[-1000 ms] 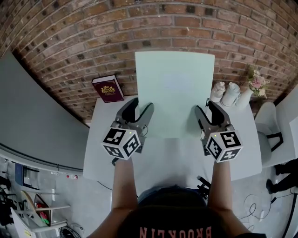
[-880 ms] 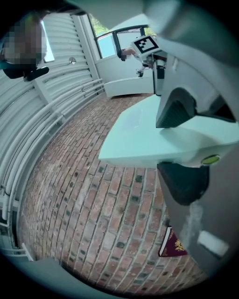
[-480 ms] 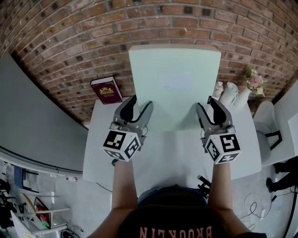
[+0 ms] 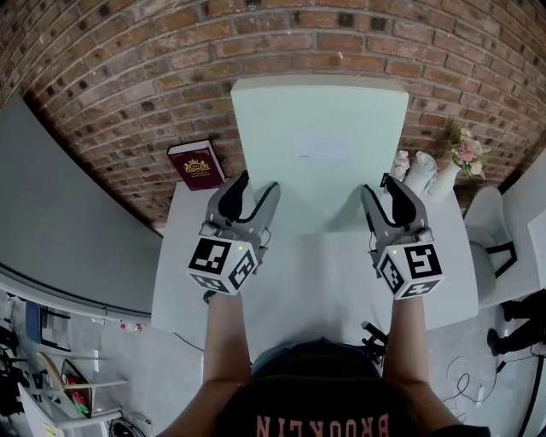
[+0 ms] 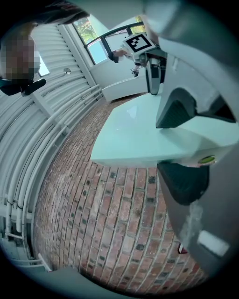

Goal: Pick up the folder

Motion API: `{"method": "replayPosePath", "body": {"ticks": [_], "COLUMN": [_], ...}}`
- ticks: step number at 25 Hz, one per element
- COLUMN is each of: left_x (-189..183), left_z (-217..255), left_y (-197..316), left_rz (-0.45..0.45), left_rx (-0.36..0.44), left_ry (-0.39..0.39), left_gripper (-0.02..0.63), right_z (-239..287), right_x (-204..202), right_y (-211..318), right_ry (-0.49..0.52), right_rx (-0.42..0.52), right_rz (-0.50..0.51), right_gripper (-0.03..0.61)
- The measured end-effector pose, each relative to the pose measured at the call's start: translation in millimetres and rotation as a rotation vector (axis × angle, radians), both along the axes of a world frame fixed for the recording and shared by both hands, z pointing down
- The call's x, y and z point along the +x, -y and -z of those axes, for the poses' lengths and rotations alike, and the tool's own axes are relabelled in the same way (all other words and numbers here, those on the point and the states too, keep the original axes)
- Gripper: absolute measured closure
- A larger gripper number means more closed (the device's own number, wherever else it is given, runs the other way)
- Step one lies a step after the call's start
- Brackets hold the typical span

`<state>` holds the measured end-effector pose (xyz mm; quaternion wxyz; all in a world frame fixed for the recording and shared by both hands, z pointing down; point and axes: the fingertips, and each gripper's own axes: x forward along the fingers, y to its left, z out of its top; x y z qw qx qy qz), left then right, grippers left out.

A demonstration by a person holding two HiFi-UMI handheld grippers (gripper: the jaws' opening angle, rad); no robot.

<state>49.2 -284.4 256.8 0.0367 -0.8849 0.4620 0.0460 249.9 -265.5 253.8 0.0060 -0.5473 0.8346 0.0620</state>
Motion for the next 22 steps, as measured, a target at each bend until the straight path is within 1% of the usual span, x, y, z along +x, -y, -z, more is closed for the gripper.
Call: {"method": "replayPosePath", "body": {"ticks": [7, 22], "left_x": [-2, -5], "left_z": [8, 11], "left_y": [-2, -4], "left_rz": [0.017, 0.022], "left_rx": [0.017, 0.015], "left_ry": [0.012, 0.023], "left_gripper": [0.371, 0.371], "right_z": [7, 9], "right_x": [-2, -5], "right_y": [1, -2], "right_ry": [-0.011, -0.016], "right_rx": [0.012, 0.008], "right_rz": [0.01, 0.005], "right_gripper": [0.402, 0.407]}}
